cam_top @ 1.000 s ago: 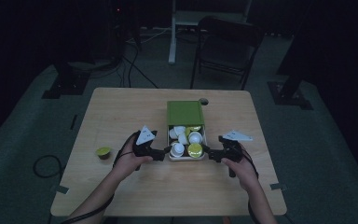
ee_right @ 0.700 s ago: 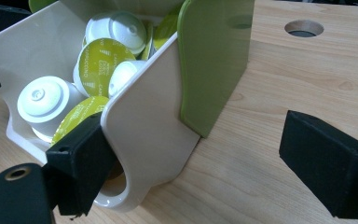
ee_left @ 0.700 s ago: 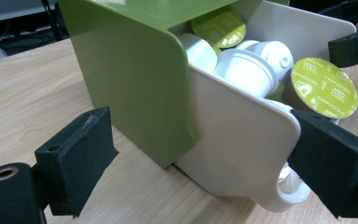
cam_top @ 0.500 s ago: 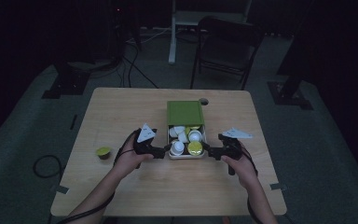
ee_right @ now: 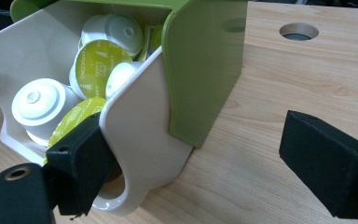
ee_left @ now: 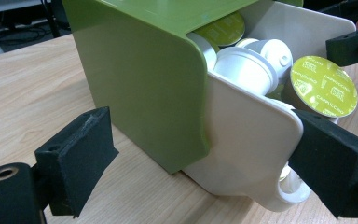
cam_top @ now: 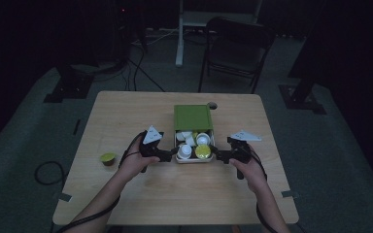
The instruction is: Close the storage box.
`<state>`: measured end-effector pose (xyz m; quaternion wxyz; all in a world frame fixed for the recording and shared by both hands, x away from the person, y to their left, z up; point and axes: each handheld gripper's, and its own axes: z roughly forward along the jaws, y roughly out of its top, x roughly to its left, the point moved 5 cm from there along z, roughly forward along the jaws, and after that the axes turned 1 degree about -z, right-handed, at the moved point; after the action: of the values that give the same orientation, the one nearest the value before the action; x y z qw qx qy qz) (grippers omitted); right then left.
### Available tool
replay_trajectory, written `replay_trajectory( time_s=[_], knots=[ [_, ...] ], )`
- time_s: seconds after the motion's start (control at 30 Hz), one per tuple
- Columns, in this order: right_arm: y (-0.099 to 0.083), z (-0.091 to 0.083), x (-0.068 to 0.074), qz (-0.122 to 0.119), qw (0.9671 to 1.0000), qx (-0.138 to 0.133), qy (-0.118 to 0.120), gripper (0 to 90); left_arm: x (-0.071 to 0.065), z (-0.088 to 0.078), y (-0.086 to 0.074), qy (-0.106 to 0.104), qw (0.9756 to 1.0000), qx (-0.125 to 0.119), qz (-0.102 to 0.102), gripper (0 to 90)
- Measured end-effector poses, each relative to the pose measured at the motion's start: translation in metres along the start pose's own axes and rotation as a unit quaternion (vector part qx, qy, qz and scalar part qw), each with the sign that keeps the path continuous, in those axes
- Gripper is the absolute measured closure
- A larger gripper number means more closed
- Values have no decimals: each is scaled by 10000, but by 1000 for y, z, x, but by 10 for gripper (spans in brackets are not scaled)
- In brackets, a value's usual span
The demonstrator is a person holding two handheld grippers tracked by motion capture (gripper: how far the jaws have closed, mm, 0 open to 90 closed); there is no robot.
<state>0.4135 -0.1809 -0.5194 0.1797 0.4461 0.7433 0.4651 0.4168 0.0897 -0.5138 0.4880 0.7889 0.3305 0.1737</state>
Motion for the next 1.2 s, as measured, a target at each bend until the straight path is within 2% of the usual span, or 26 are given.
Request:
replay_trajectory(
  time_s=[0.17,0.33,0.47,0.77,0.97,1.2],
  knots=[
    [0,1,-1,14,10000,7,5,115,1,1,0,30,10000,-12,-30,97],
    [2,3,0,-80,9999,16,-97,115,4,2,1,28,10000,-17,2,95],
    [3,5,0,-99,9999,22,-111,115,8,4,1,27,10000,-23,-73,89],
    [5,10,-3,-11,9999,3,-143,115,10,7,3,148,9999,-41,-56,88],
    [8,13,-5,-65,9998,20,-168,115,12,9,6,209,9998,-32,-11,88],
    [9,18,-8,27,9999,26,-167,114,16,12,7,257,9997,-36,-12,88]
  ],
)
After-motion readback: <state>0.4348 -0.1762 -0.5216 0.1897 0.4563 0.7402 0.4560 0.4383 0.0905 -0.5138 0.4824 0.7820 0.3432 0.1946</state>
